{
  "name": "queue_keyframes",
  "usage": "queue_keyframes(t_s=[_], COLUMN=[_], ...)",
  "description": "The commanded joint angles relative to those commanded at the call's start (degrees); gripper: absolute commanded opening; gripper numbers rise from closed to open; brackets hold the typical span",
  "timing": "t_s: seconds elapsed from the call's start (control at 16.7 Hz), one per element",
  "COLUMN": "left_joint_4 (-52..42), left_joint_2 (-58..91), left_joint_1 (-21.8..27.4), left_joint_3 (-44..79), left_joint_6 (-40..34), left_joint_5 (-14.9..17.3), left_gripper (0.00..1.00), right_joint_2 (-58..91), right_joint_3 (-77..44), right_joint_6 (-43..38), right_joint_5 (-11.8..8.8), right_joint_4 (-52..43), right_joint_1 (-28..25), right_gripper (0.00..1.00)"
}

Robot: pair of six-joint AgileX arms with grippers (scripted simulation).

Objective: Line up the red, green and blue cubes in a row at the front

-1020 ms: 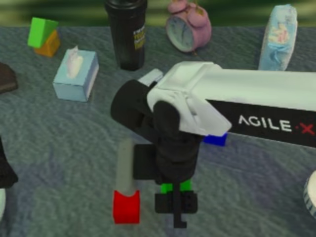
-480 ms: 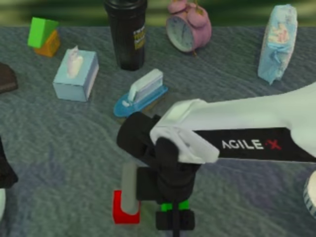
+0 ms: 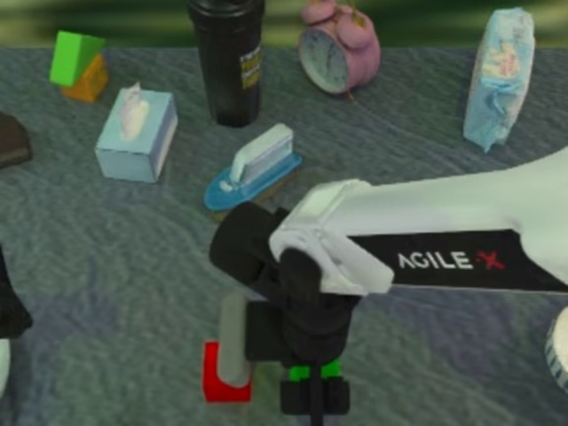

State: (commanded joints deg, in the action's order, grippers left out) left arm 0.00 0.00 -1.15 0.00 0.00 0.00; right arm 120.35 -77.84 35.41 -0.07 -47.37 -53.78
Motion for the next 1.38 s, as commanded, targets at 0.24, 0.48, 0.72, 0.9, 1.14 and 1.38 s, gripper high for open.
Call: queue_keyframes(t_s=[0.24, 0.48, 0.72, 0.9, 1.14, 1.38], left_joint_4=[0.0, 0.0, 0.0, 0.0, 0.0, 0.0], left_joint_2=[0.0, 0.0, 0.0, 0.0, 0.0, 0.0], left_joint_1=[0.0, 0.0, 0.0, 0.0, 0.0, 0.0], left_joint_3=[0.0, 0.0, 0.0, 0.0, 0.0, 0.0], left_joint_6=[0.0, 0.0, 0.0, 0.0, 0.0, 0.0], left_joint_5=[0.0, 0.0, 0.0, 0.0, 0.0, 0.0], left_gripper=[1.0, 1.0, 1.0, 1.0, 1.0, 1.0], right_joint_2=[0.0, 0.0, 0.0, 0.0, -0.36, -3.3], right_joint_3=[0.0, 0.0, 0.0, 0.0, -0.83, -5.48], right_joint_6=[0.0, 0.0, 0.0, 0.0, 0.24, 0.22], right_joint_5=[0.0, 0.0, 0.0, 0.0, 0.0, -0.05], right_joint_4=[0.0, 0.0, 0.0, 0.0, -1.0, -9.12], right_joint_1=[0.0, 0.0, 0.0, 0.0, -0.22, -0.36], right_gripper=[0.68, 0.98, 1.0, 1.0, 1.0, 1.0])
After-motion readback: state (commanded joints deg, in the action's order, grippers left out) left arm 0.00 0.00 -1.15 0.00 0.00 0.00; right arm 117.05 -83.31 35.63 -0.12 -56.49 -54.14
